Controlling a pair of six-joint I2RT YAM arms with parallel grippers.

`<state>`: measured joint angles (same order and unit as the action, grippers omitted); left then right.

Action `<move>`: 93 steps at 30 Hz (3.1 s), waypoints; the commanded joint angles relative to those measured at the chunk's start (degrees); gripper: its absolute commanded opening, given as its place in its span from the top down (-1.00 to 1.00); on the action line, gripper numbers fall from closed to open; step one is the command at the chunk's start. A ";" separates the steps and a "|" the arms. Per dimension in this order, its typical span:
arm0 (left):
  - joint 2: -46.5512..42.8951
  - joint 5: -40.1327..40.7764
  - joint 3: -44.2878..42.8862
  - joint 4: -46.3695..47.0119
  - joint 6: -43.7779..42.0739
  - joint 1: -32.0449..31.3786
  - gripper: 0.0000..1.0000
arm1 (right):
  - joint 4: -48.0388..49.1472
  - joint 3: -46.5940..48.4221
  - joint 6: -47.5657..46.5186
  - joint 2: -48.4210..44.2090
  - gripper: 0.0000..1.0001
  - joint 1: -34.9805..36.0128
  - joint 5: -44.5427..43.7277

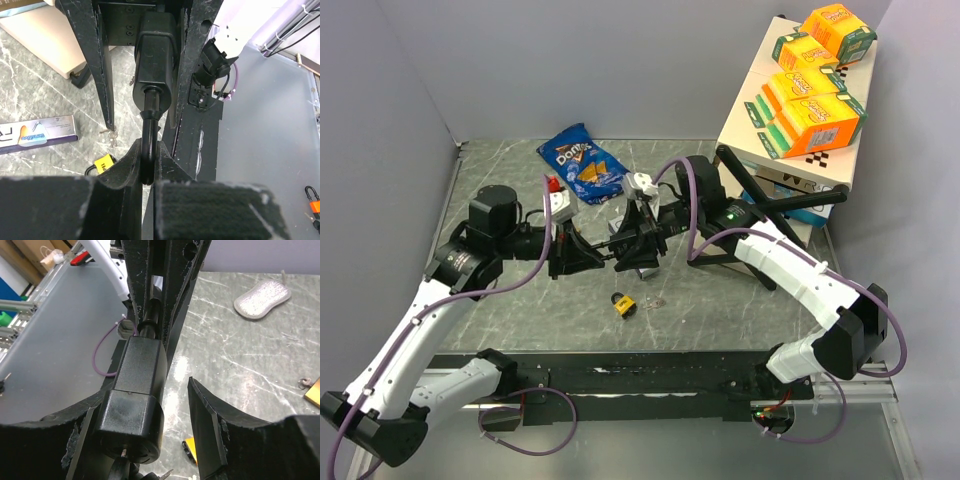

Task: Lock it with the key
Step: Lock the lock.

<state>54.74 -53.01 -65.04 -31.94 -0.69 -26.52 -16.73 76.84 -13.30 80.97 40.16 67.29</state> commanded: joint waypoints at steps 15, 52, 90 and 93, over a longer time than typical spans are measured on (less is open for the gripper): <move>-0.60 2.92 -1.50 10.95 2.62 0.41 0.99 | 0.05 1.91 1.36 0.60 -0.24 -0.87 1.27; 3.00 -4.29 -2.47 5.92 -4.50 1.74 0.98 | -5.24 4.28 -7.70 0.42 0.22 0.53 -1.10; 9.77 1.60 -0.53 33.07 10.53 -6.52 0.98 | 5.75 3.49 1.00 5.87 1.00 7.47 1.97; 10.65 1.77 -0.79 35.19 11.32 -6.44 0.98 | 6.71 3.23 1.17 6.83 1.00 8.26 1.62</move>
<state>60.01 -52.49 -63.94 -26.68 5.61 -28.23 -21.26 79.44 -10.94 82.96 38.13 67.92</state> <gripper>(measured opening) 0.096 0.416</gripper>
